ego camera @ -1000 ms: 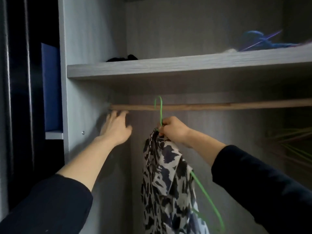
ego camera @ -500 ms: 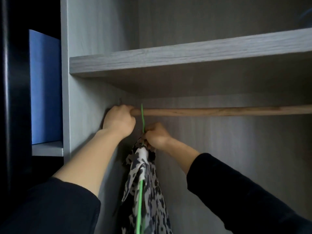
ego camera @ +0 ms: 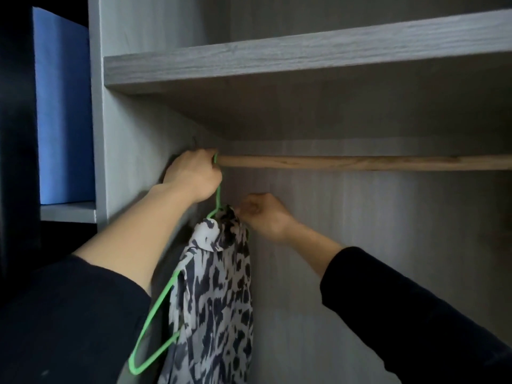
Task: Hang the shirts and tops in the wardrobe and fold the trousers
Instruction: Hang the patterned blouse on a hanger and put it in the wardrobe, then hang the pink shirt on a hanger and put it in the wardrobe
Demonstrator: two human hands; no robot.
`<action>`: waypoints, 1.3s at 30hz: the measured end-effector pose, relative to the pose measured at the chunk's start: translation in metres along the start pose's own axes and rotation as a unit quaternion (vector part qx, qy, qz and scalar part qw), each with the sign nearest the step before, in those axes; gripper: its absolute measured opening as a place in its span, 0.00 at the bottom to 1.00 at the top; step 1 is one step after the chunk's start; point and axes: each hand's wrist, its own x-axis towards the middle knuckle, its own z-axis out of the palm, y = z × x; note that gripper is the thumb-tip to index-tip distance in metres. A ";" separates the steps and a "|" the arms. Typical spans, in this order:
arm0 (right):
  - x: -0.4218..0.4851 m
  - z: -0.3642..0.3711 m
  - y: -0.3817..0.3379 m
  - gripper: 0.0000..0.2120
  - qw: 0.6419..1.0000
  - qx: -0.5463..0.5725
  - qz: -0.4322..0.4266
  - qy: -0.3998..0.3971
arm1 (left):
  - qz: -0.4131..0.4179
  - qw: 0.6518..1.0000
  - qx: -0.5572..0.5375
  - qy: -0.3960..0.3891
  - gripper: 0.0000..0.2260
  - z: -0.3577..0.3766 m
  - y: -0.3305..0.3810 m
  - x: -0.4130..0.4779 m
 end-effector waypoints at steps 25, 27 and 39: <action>-0.255 -0.304 0.106 0.15 0.805 -0.540 0.159 0.187 | 0.302 0.931 -0.179 0.103 0.24 0.094 0.341 -0.053; -0.271 -0.323 0.110 0.18 0.770 -0.576 0.192 0.196 | 0.302 0.923 -0.187 0.147 0.23 0.103 0.352 -0.051; -0.281 -0.373 0.130 0.10 0.729 -0.576 0.276 0.248 | 0.271 0.889 -0.255 0.267 0.17 0.128 0.361 -0.044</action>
